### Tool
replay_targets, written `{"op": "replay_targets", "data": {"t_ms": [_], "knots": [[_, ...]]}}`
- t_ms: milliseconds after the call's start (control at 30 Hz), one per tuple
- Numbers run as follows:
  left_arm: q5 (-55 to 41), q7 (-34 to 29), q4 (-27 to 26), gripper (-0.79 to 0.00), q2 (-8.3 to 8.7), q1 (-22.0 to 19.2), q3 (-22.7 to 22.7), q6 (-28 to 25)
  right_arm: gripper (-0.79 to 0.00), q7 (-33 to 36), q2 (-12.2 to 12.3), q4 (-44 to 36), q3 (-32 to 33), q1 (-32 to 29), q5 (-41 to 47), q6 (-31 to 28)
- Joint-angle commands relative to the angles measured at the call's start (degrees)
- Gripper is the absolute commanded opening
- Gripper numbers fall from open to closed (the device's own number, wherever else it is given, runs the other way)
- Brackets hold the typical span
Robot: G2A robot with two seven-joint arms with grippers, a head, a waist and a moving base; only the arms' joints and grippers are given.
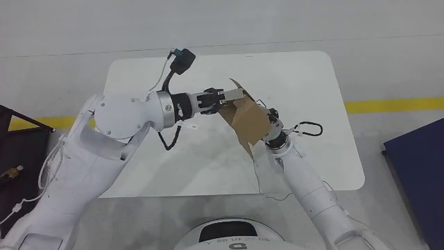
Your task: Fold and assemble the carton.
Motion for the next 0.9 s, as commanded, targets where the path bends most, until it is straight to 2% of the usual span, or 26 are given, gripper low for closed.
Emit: {"op": "replay_targets", "data": {"t_ms": [0,200,333,433,467,800,867], "knots": [[-5.0,1.0,-0.4,0.000,0.09,1.3,-3.2,-1.2,-0.785,-0.9,0.0,-0.2,0.0,-0.1,0.0,-0.1],[-23.6,2.9,1.7,0.000,-0.07,7.1,-11.6,-3.8,-0.785,-2.2,-0.1,1.3,0.2,-0.4,-2.1,-4.2],[-40.8,2.1,6.7,0.000,-0.99,9.1,-12.7,-6.5,-0.785,-0.6,-0.4,2.7,-0.2,0.1,-1.5,-4.3],[-56.3,3.1,12.8,0.000,-2.00,9.2,-12.2,-5.2,-0.785,-0.2,-0.4,3.6,-0.2,0.5,-2.5,-5.8],[-58.5,4.5,14.5,0.000,-2.20,9.1,-11.5,-3.6,-0.785,0.0,-0.5,3.7,-0.2,0.6,-2.6,-6.2],[-59.4,4.7,14.6,0.000,-2.30,9.6,-11.0,-3.4,-0.785,0.2,-0.5,3.7,-0.1,0.6,-2.4,-6.5],[-58.8,6.7,15.3,0.000,-2.37,9.2,-9.8,-0.7,-0.785,0.2,-0.5,3.7,-0.1,0.6,-2.4,-6.5]]}}
